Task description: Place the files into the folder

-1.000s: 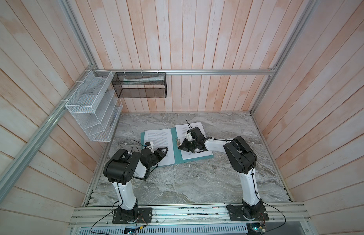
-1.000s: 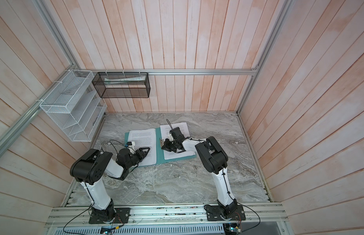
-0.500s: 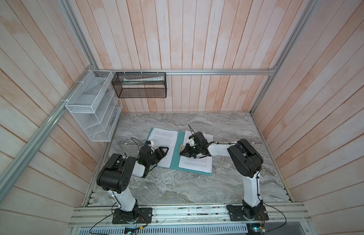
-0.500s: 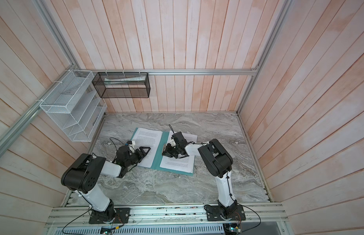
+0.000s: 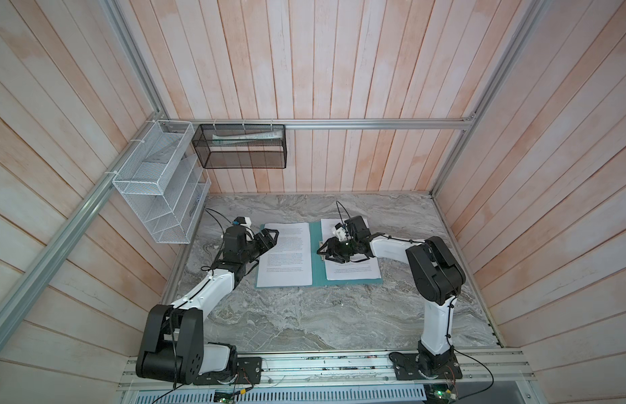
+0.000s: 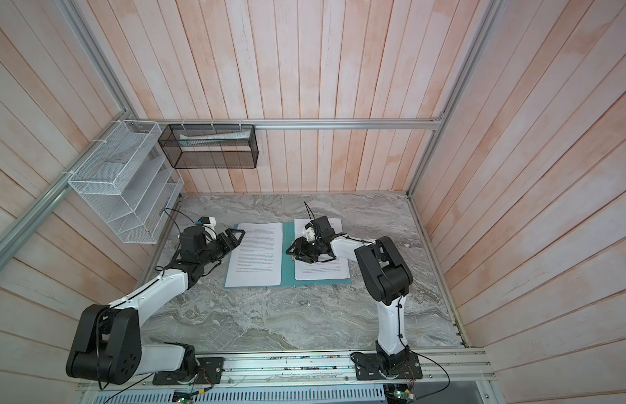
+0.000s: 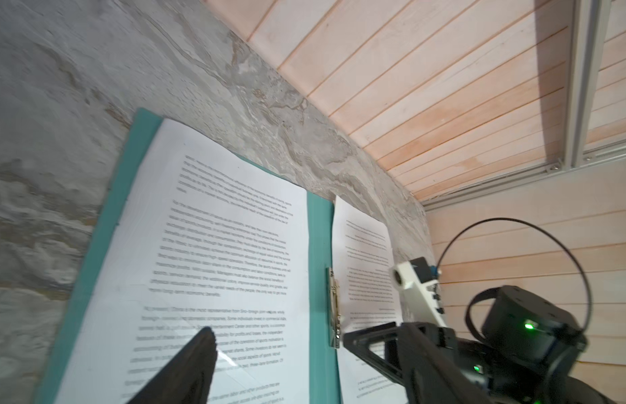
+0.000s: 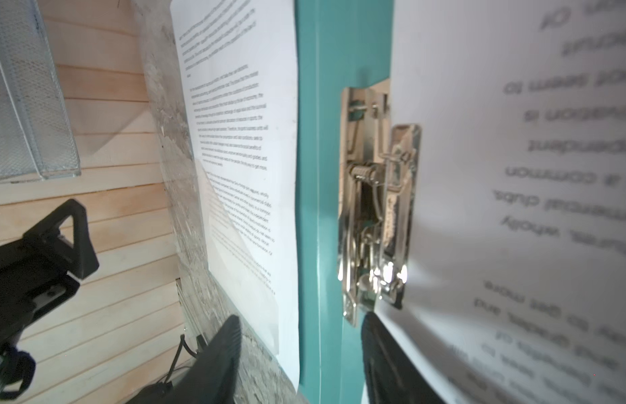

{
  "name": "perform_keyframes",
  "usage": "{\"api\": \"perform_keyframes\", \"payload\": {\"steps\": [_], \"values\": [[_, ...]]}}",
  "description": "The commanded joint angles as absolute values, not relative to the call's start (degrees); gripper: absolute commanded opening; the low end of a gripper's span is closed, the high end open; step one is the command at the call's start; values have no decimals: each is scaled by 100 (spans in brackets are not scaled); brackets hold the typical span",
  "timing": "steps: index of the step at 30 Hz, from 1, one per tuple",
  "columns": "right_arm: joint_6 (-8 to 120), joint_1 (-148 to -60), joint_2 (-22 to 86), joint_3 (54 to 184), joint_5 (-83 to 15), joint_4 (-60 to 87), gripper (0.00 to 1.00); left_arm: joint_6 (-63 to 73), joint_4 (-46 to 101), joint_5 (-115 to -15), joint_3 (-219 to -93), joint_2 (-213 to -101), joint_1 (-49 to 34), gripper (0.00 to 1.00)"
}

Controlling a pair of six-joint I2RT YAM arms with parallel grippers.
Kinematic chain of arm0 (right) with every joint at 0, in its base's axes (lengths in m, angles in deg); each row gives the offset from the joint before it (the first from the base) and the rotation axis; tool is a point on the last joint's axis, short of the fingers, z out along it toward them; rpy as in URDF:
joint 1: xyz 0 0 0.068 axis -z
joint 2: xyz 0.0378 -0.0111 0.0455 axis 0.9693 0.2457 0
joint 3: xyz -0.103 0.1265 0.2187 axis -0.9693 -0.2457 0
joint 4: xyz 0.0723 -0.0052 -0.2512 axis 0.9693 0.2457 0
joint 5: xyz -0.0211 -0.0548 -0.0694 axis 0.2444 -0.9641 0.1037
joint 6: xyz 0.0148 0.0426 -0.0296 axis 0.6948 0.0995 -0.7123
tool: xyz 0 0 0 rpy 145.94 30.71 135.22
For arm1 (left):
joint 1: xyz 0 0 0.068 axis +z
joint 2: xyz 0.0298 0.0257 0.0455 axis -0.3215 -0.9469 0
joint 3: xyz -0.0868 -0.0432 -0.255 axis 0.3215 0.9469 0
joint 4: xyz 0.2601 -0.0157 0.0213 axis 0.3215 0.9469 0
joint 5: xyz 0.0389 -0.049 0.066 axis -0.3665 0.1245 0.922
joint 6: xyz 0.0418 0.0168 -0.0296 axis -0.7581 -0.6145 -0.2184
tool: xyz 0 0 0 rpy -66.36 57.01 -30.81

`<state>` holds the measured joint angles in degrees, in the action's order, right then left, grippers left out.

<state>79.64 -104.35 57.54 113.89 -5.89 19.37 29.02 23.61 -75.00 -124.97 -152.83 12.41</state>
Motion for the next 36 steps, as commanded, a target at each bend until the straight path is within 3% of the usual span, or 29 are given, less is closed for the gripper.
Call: {"api": "perform_keyframes", "payload": {"steps": [1,3,9,14,26,36], "values": [[7046,-10144,5034,11619,-871,2677,75,2297,3349,-7266,-12741,-15426,1508,86],[6701,-9887,4739,11628,-1344,3001,81,2096,3509,-7308,-12763,-15487,1693,86],[6014,-9124,4248,11376,-2784,3524,86,1530,3685,-7210,-12669,-15597,1875,90],[5782,-8604,4303,11140,-3156,3540,86,1317,3525,-7362,-12596,-15982,1949,90],[5787,-7993,5050,10678,-2350,3022,85,1305,3051,-7815,-12514,-16721,2031,89],[5910,-7861,5302,10223,-1615,2531,82,1169,2725,-8517,-12507,-17235,2103,80]]}}
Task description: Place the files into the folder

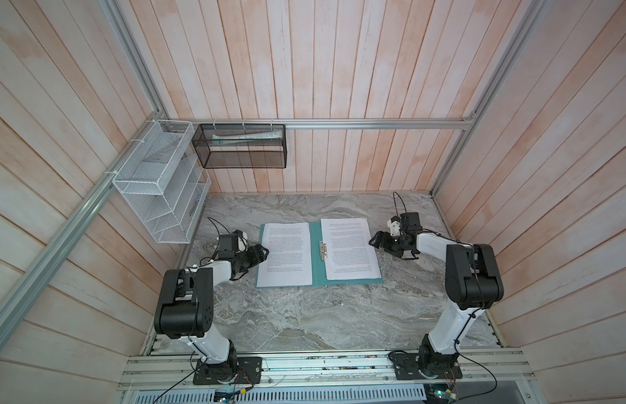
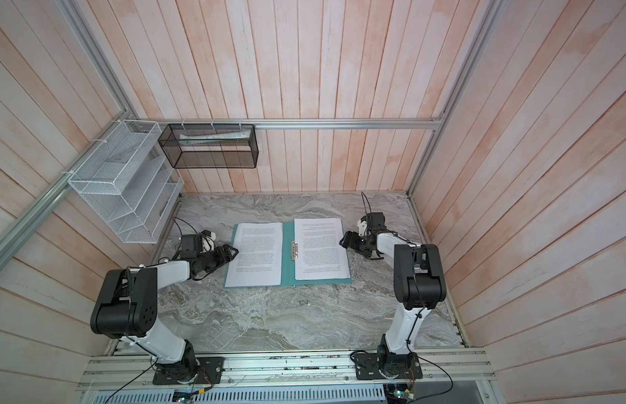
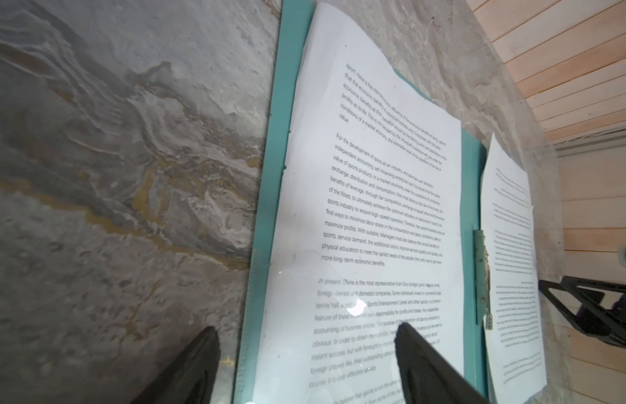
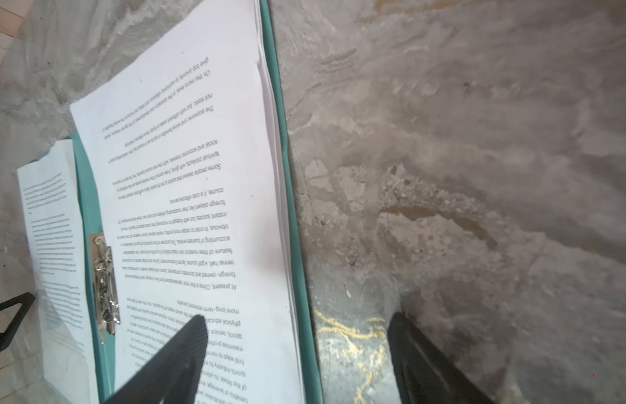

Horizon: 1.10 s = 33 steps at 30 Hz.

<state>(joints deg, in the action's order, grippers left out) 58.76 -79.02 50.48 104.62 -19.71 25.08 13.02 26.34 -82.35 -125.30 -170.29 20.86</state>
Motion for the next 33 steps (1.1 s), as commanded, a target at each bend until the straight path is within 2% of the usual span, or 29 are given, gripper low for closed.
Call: {"api": "perform_keyframes", "payload": {"steps": [1,6,12,17,22,24,26,29,33], "values": [[5919,-7862,5350,10196,-1518,2507,81,1174,2724,-8562,-12518,-17263,2108,79],[5937,-7859,5617,10117,-933,2399,78,1181,2637,-8974,-12511,-17346,2220,75],[5904,-7861,5683,10021,-700,2384,76,1783,1544,-10078,-12064,-17171,2726,62],[5945,-7875,5754,9985,-534,2302,73,2325,804,-10853,-12029,-17039,2772,59],[6024,-7884,5770,9910,-499,2202,72,2599,660,-11153,-12042,-16812,2772,56],[6063,-7875,5763,9901,-564,2209,71,2372,1210,-10724,-12130,-16607,2772,56],[6095,-7872,5713,9874,-635,2222,71,1870,2159,-9815,-12308,-16313,2755,58],[6089,-7876,5610,9835,-730,2231,71,1450,2973,-8836,-12461,-16092,2753,68],[6047,-7876,5540,9876,-925,2317,71,1378,3104,-8548,-12406,-16218,2723,77]]}}
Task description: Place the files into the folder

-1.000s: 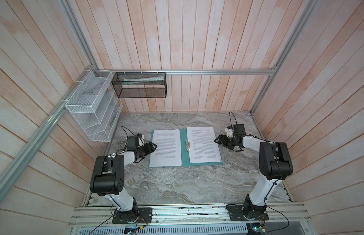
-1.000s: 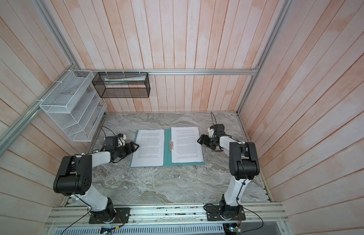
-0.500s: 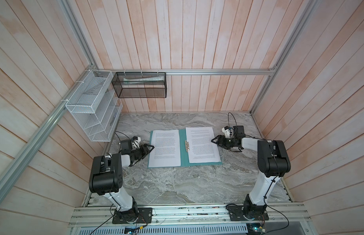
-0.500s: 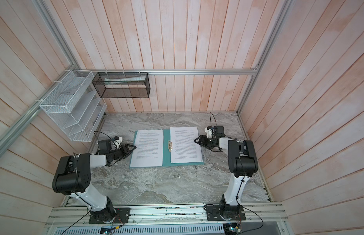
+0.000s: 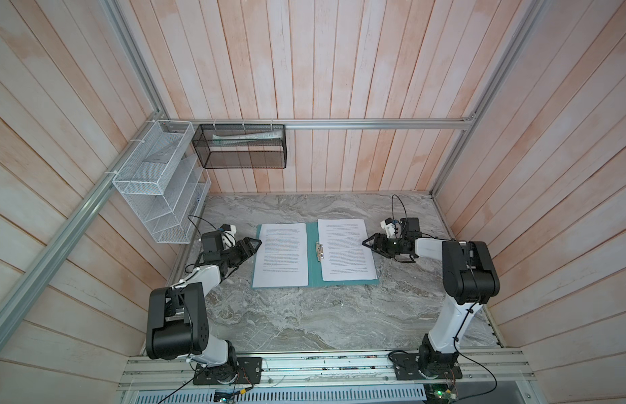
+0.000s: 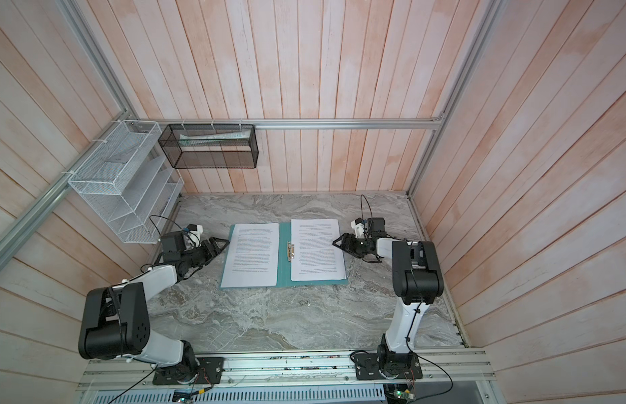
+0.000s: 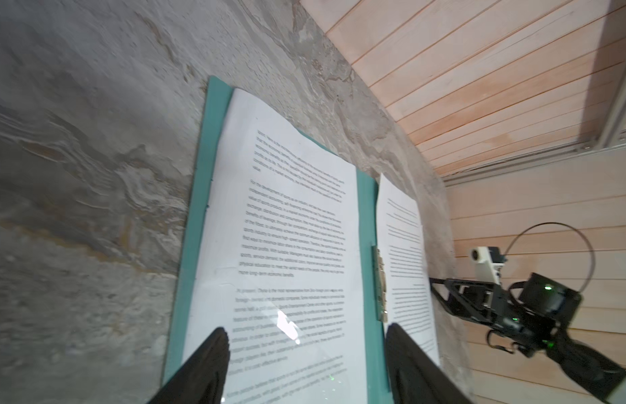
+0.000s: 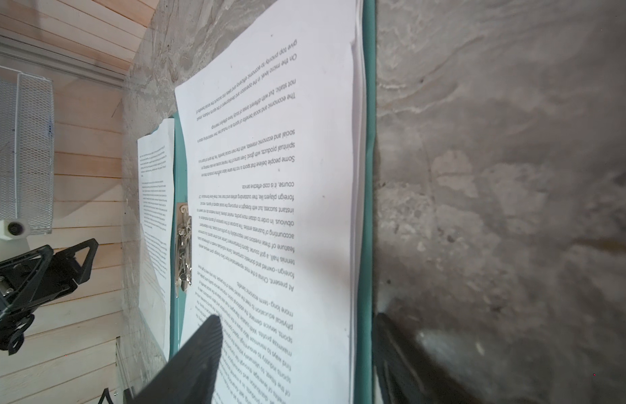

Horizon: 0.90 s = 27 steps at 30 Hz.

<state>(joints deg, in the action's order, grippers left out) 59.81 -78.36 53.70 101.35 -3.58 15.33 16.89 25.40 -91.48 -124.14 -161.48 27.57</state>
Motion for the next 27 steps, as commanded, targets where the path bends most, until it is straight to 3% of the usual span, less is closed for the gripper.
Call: {"api": "perform_keyframes", "payload": {"steps": [1,8,15,23,27], "values": [[6042,-7876,5483,9878,-1036,2355,71,1405,3027,-8547,-12344,-16245,2715,79],[6057,-7877,4428,9721,-2052,2335,71,1393,2939,-8396,-12227,-16353,2615,83],[5913,-7876,4407,9860,-2728,2543,70,1290,2949,-8157,-12263,-16676,2381,82],[5981,-7876,4895,9812,-2251,2337,68,1202,3175,-7948,-12510,-17154,2072,81],[5881,-7876,5286,9944,-1481,2460,66,1317,2893,-8585,-12349,-17124,2107,79]]}}
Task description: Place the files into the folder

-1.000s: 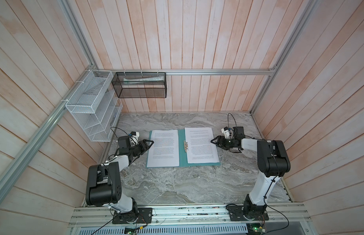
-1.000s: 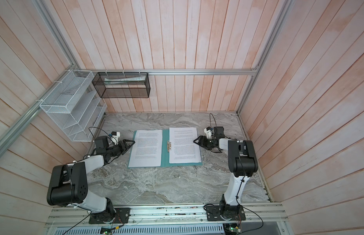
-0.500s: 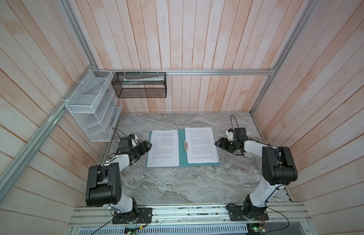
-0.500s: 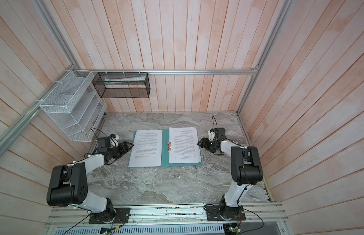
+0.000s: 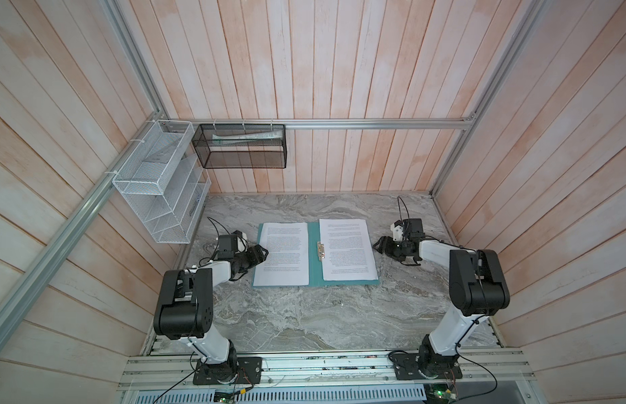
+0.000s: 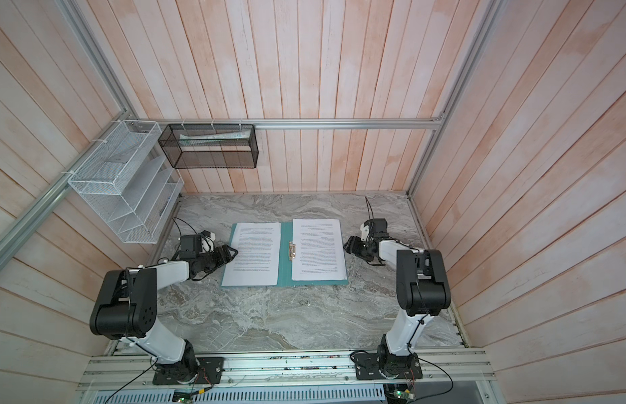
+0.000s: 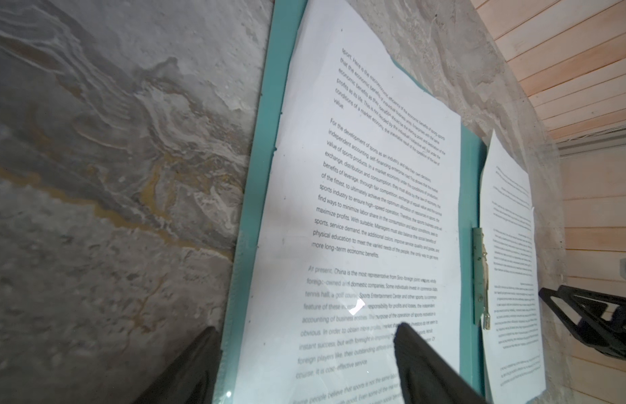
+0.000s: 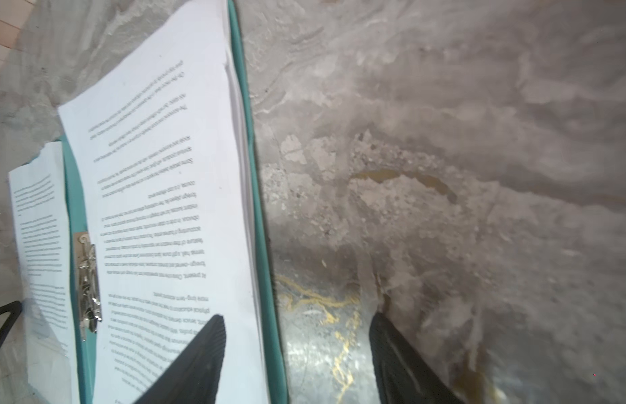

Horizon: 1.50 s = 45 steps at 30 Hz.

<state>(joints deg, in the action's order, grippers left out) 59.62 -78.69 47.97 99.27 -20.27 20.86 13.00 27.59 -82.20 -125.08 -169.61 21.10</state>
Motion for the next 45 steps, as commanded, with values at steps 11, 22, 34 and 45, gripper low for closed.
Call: {"api": "perform_keyframes", "payload": {"steps": [11,22,34,45], "values": [[5992,-8061,5710,9895,-672,2321,61,2344,1227,-10625,-11701,-16372,2461,72],[6119,-8074,5571,9621,-507,2091,58,2953,1114,-11137,-11715,-15507,2358,70],[6293,-8257,5213,9405,-516,1858,57,2929,2709,-10418,-12783,-14351,1490,74],[6693,-8326,5199,9186,-387,1154,58,3264,2626,-9464,-13955,-15018,-414,75]]}}
